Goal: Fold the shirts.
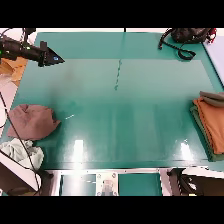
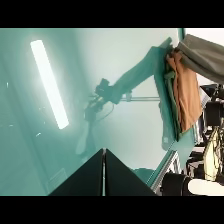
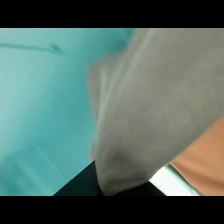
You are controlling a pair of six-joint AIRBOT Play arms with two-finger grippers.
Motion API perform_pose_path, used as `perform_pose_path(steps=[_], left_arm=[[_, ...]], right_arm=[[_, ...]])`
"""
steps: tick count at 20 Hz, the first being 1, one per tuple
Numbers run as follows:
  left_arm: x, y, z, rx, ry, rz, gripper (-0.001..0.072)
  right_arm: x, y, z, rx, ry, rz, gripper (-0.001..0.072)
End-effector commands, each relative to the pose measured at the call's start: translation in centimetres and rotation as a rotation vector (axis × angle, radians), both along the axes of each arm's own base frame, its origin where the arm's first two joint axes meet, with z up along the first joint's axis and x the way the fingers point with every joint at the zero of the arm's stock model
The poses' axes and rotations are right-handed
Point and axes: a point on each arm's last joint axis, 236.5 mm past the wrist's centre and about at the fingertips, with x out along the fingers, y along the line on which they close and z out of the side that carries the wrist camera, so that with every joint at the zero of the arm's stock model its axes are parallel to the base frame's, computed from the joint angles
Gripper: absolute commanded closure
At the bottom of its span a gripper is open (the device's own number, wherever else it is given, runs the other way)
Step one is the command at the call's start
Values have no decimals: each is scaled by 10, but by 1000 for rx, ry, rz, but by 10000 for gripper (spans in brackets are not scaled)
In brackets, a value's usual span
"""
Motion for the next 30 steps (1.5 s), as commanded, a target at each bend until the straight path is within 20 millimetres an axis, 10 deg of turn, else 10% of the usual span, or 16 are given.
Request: perform_pose_path(steps=[1,5,8,11,13,15,20,26,30], left_arm=[[-1,0,-1,1,3,-4,677],[-1,0,0,0,3,-4,677],[-3,0,-1,1,6,-11,677],[-3,-2,0,0,4,-14,678],[-4,-2,6,3,-10,-11,679],[-2,-1,23,21,-62,18,679],[-34,25,38,270,-54,89,679],[-135,21,15,467,29,110,679],[-216,26,-27,538,112,154,679]], right_arm=[[-67,-1,-42,31,291,-106,696],[-112,14,-99,122,507,-142,684],[-144,26,-131,182,655,-166,116],[-125,27,-132,187,619,-137,119],[-77,27,-117,143,484,-75,178],[-16,41,-94,100,318,18,658],[84,141,-72,23,147,361,698],[53,311,-122,-22,142,794,698],[7,374,-155,-42,129,970,698]])
